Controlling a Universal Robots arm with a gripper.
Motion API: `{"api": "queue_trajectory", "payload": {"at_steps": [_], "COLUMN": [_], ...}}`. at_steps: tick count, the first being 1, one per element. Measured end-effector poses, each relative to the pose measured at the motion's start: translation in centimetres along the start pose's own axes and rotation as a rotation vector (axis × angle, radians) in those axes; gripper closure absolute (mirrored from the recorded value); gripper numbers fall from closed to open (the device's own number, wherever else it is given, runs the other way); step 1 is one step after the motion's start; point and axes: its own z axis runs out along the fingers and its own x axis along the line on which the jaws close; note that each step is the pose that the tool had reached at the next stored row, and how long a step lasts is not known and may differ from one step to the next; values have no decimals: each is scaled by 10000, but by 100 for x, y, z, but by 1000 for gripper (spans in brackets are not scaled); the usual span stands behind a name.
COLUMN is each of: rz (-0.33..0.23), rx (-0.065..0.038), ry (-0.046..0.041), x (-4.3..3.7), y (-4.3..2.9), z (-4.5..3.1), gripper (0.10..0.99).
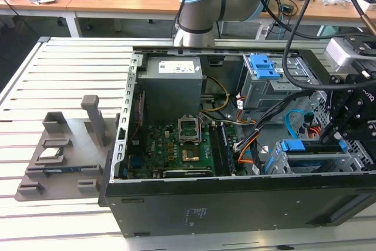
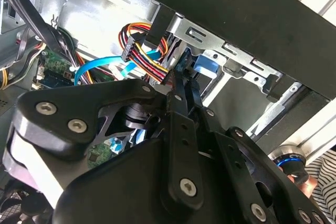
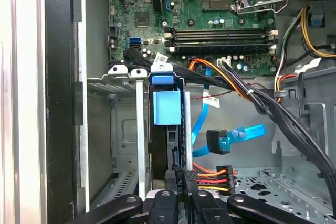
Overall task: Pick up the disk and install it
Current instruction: 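Insert the first disk wire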
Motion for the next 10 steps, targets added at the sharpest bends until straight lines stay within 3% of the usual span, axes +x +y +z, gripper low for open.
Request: {"api": "queue_trajectory", "payload": {"at_steps": [7,8,10], "rz": [0,0,1], "rx": [-3,1,3], "ry": [-17,-10,6], "x": [-1,-4,-22], "y": [0,2,8], "z": [9,-20,-110], "gripper": [902,839,839]}}
